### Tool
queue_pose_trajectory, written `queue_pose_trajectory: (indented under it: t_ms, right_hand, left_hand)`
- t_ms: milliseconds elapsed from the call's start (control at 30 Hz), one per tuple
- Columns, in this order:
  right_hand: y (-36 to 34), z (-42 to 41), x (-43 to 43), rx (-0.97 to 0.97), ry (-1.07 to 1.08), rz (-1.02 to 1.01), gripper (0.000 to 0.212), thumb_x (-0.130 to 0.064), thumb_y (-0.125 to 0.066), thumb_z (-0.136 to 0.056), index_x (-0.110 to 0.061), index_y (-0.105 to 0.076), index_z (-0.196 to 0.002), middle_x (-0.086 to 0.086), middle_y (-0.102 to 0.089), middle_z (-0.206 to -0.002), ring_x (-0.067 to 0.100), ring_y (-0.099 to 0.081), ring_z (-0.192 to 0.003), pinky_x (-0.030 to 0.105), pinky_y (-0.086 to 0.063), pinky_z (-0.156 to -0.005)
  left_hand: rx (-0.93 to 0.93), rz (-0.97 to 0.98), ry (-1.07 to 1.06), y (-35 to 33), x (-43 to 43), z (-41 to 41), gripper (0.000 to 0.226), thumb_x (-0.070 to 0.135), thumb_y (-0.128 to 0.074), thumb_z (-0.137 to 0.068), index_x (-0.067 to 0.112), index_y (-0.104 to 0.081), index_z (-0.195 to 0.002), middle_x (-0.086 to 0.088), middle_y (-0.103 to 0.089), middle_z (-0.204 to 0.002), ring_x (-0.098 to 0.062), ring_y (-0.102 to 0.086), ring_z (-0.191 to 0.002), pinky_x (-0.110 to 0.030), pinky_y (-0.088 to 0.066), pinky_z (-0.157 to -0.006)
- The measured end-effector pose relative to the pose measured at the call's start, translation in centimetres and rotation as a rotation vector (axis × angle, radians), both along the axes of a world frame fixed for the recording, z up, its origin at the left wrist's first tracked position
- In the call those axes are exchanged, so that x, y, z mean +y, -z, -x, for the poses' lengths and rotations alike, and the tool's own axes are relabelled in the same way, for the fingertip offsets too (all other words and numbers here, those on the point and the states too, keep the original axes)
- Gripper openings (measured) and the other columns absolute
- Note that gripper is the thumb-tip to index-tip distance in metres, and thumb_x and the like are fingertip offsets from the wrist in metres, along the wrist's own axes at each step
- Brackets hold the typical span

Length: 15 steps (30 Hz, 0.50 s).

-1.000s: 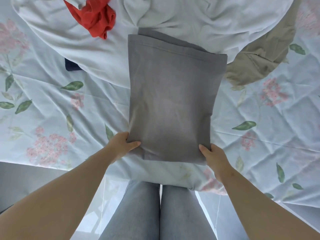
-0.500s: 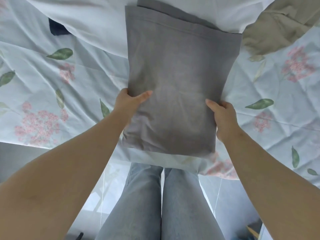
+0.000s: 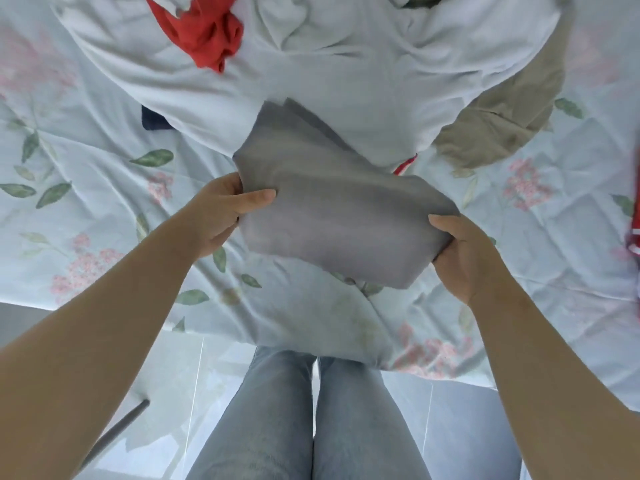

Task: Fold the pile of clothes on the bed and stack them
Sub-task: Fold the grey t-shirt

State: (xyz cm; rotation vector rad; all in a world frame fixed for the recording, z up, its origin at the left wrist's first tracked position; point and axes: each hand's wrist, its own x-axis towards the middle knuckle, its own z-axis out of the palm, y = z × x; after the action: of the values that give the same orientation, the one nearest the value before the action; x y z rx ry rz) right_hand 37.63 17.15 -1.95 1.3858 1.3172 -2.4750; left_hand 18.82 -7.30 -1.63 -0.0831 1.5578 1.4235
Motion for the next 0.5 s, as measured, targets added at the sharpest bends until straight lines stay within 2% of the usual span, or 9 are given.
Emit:
queue_pose_trajectory:
  t_ms: [67, 133, 233, 333, 400, 433, 500]
  right_hand:
    - [-2.3, 0.1, 0.3, 0.059, -0.015, -0.114, 0.022, -0.011, -0.048, -0.087, -0.016, -0.069, -0.090, -0.006, -0.072, -0.088, 0.008, -0.066, -0.086, 0.024, -0.049, -0.077]
    - [-4.2, 0.0, 0.4, 0.133, -0.030, -0.191, 0.024, -0.024, -0.051, -0.083, -0.023, -0.075, -0.080, -0.010, -0.073, -0.089, 0.004, -0.066, -0.090, 0.017, -0.049, -0.076]
    - [-4.8, -1.4, -0.1, 0.141, -0.010, -0.241, 0.020, -0.027, -0.058, -0.084, -0.029, -0.078, -0.084, -0.008, -0.074, -0.097, 0.004, -0.066, -0.097, 0.011, -0.050, -0.075]
    - [-1.9, -4.4, -1.6, -0.065, -0.024, -0.276, 0.014, -0.022, -0.064, -0.083, -0.016, -0.077, -0.084, -0.003, -0.074, -0.091, 0.013, -0.068, -0.092, 0.021, -0.052, -0.079]
    - [0.9, -7.0, -3.4, -0.268, -0.083, -0.208, 0.022, -0.025, -0.063, -0.084, -0.007, -0.072, -0.091, 0.006, -0.073, -0.097, 0.023, -0.064, -0.097, 0.035, -0.049, -0.091]
    - [2.1, -8.2, -4.3, -0.371, -0.122, -0.152, 0.023, -0.026, -0.062, -0.086, -0.006, -0.070, -0.096, 0.008, -0.070, -0.105, 0.026, -0.062, -0.101, 0.038, -0.046, -0.094]
    - [3.7, -10.1, -6.2, -0.558, -0.225, -0.065, 0.019, -0.030, -0.061, -0.088, -0.013, -0.064, -0.097, 0.004, -0.063, -0.114, 0.021, -0.057, -0.101, 0.033, -0.042, -0.085]
  left_hand:
    - [0.113, -0.017, -0.018, -2.6, -0.1, 0.2, 0.037, 0.014, -0.075, -0.070, 0.016, -0.066, -0.105, -0.001, -0.071, -0.108, -0.015, -0.064, -0.106, -0.023, -0.050, -0.089]
    - [0.206, -0.024, -0.050, -4.5, -0.5, 0.0, 0.031, 0.012, -0.077, -0.065, 0.021, -0.072, -0.095, -0.003, -0.071, -0.103, -0.016, -0.065, -0.104, -0.025, -0.048, -0.093]
    - [0.256, 0.030, -0.027, -5.2, -1.7, -1.6, 0.027, 0.015, -0.086, -0.054, 0.026, -0.077, -0.077, 0.005, -0.074, -0.090, -0.010, -0.068, -0.093, -0.022, -0.050, -0.086]
    - [0.139, 0.213, 0.005, -2.5, -3.5, -4.4, 0.020, 0.030, -0.085, -0.059, 0.026, -0.075, -0.076, 0.009, -0.074, -0.089, -0.007, -0.068, -0.091, -0.020, -0.048, -0.077]
    - [0.005, 0.308, 0.070, 0.4, -4.8, -6.6, 0.018, 0.033, -0.072, -0.075, 0.027, -0.070, -0.092, 0.015, -0.073, -0.091, -0.006, -0.063, -0.099, -0.019, -0.044, -0.078]
    - [-0.068, 0.365, 0.112, 1.8, -5.4, -7.8, 0.023, 0.034, -0.067, -0.081, 0.026, -0.067, -0.102, 0.018, -0.071, -0.094, -0.005, -0.060, -0.101, -0.021, -0.041, -0.082]
    - [-0.165, 0.490, 0.187, 4.0, -6.5, -9.7, 0.032, 0.036, -0.064, -0.086, 0.022, -0.061, -0.115, 0.018, -0.065, -0.097, -0.002, -0.056, -0.096, -0.024, -0.038, -0.086]
